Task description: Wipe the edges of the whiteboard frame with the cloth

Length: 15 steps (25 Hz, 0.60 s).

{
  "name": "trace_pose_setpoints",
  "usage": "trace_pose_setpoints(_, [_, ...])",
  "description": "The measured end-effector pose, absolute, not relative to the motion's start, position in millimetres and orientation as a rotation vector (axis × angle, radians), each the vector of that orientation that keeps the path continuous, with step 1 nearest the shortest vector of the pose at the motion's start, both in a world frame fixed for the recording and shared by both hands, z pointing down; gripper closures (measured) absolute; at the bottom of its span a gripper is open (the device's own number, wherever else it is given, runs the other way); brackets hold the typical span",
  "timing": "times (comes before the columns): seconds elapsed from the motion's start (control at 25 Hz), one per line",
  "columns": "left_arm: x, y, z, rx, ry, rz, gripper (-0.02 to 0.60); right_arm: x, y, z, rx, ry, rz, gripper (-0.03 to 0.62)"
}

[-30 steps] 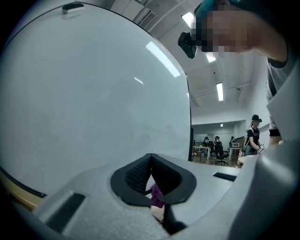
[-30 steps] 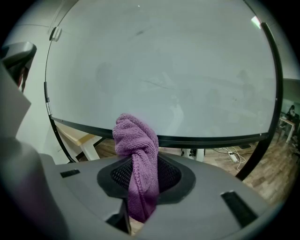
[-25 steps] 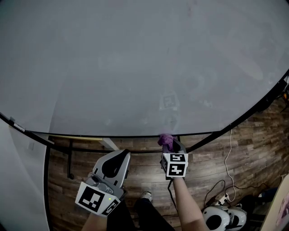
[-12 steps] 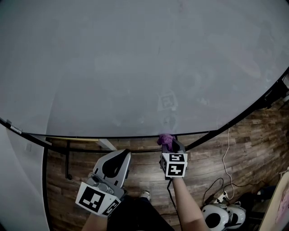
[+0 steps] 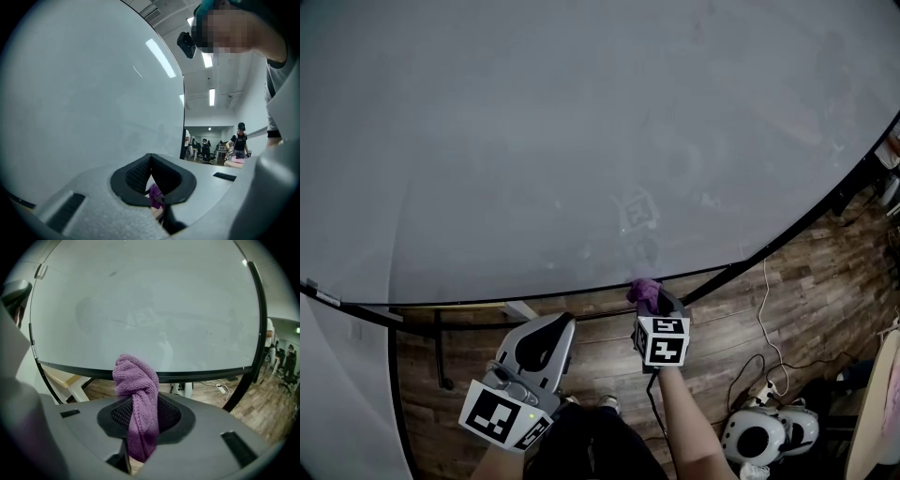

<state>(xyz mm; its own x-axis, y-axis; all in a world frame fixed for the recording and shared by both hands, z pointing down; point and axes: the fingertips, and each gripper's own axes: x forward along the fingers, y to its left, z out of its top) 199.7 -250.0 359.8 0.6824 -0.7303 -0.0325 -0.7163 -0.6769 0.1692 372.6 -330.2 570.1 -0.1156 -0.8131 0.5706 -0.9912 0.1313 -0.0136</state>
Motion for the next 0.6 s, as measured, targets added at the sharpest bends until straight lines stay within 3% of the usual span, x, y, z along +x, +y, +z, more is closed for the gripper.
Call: trace_pose_setpoints(0.6, [210.6,-247.8,361.3,2.698,-1.304,-0.145,0.565,377.7,-334.2,573.3,1.691,-2.039,0.582,0.499])
